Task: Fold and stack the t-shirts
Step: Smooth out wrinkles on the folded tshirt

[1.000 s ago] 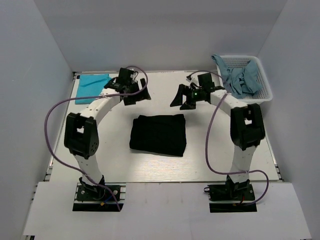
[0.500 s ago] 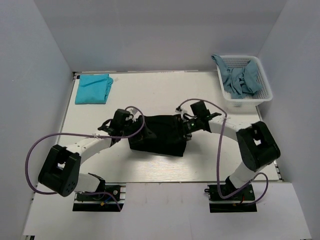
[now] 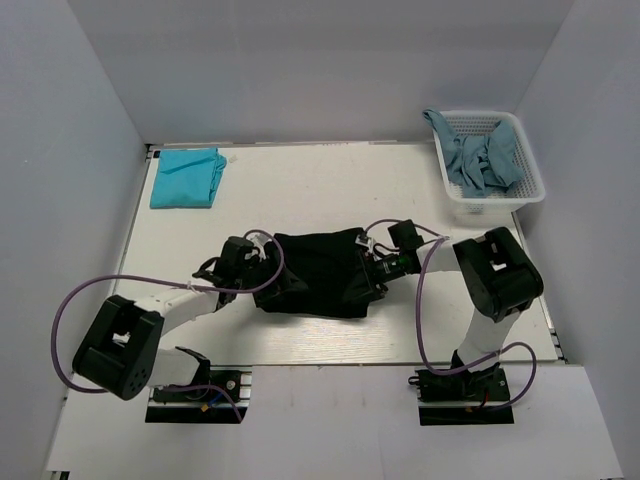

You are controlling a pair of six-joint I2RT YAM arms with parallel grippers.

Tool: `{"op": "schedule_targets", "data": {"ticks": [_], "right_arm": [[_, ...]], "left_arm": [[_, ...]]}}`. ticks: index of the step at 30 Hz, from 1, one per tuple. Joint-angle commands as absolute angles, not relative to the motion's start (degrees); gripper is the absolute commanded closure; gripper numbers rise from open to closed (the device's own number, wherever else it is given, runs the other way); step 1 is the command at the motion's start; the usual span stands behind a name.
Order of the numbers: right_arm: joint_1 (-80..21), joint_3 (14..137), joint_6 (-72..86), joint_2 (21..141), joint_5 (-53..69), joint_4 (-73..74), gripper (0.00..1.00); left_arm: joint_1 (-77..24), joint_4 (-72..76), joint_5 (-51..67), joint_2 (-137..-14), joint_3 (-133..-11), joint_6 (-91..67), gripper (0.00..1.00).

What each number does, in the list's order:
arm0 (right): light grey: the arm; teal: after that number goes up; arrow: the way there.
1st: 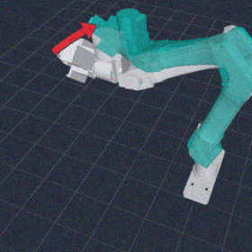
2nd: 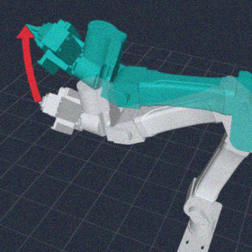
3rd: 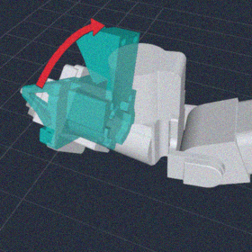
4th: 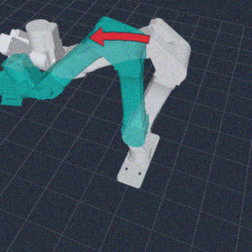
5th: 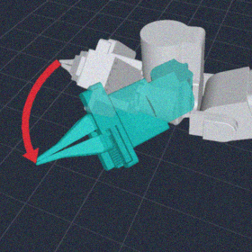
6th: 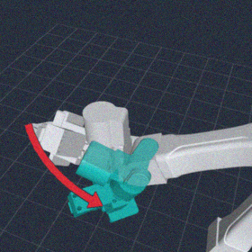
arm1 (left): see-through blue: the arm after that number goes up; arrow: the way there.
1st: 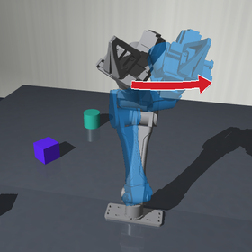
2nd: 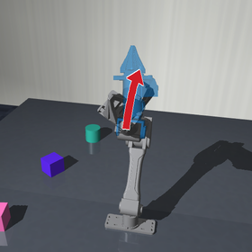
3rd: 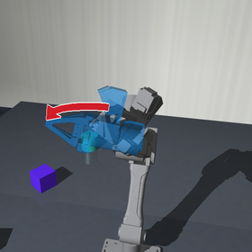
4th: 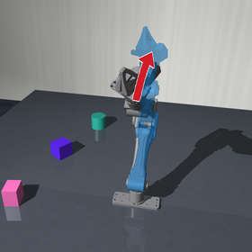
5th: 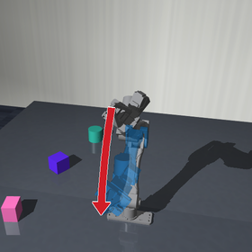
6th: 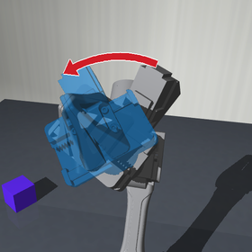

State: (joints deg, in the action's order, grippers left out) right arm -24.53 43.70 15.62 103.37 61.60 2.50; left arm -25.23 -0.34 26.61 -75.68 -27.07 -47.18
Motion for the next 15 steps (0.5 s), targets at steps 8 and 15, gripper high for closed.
{"op": "schedule_targets", "data": {"ticks": [8, 15], "right_arm": [[-21.2, 51.1, 7.7, 93.0, 42.9, 22.0, 0.10], [-21.4, 60.1, 11.9, 81.1, 30.9, 28.1, 0.10]], "left_arm": [[-24.6, -27.1, 11.9, -67.9, -44.4, -39.9, 0.00], [-24.6, -35.7, -1.0, -69.2, -53.8, -37.8, 0.00]]}}
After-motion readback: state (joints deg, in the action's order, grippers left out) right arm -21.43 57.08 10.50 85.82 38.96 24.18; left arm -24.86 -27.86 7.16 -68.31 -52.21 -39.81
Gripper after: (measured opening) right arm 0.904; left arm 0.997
